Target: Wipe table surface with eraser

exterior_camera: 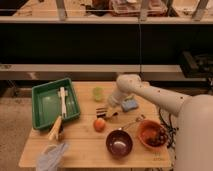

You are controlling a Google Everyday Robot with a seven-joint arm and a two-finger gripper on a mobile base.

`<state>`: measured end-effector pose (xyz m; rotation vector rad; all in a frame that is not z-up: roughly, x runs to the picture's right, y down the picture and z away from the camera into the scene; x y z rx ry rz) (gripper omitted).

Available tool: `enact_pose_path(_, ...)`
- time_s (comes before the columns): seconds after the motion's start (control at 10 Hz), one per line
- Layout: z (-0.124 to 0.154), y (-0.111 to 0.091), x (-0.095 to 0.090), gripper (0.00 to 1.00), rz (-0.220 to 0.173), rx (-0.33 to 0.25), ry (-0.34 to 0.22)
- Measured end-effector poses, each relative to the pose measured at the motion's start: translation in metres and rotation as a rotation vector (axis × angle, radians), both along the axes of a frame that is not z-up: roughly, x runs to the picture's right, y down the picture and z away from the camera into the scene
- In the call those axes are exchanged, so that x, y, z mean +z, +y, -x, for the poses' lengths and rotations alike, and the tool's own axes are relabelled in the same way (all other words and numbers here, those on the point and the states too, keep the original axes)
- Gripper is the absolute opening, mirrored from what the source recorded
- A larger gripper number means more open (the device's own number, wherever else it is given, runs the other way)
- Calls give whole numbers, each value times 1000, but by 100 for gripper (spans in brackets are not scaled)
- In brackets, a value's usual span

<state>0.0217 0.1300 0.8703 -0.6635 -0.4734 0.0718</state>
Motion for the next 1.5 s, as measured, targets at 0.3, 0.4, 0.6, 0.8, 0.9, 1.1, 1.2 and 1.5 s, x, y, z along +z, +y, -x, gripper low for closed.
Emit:
enact_pose_path(0.3, -16, 6, -3, 0, -33, 71, -20)
enact_pose_path(0.4, -22, -3, -8, 0, -73, 89, -24)
enact_pose_path(0.6, -12, -23, -4, 0, -128, 88, -56)
enact_pose_path(0.8, -1, -25, 8, 0, -136, 85, -85)
enact_pose_path(0.9, 10, -20, 18, 0, -134, 78, -110)
enact_pose_path(1.1, 47, -15, 29, 0, -135, 46, -168)
enact_pose_path(1.2, 66, -13, 28, 0, -140, 19, -201)
enact_pose_path(1.5, 70, -10, 24, 0, -140, -8, -214)
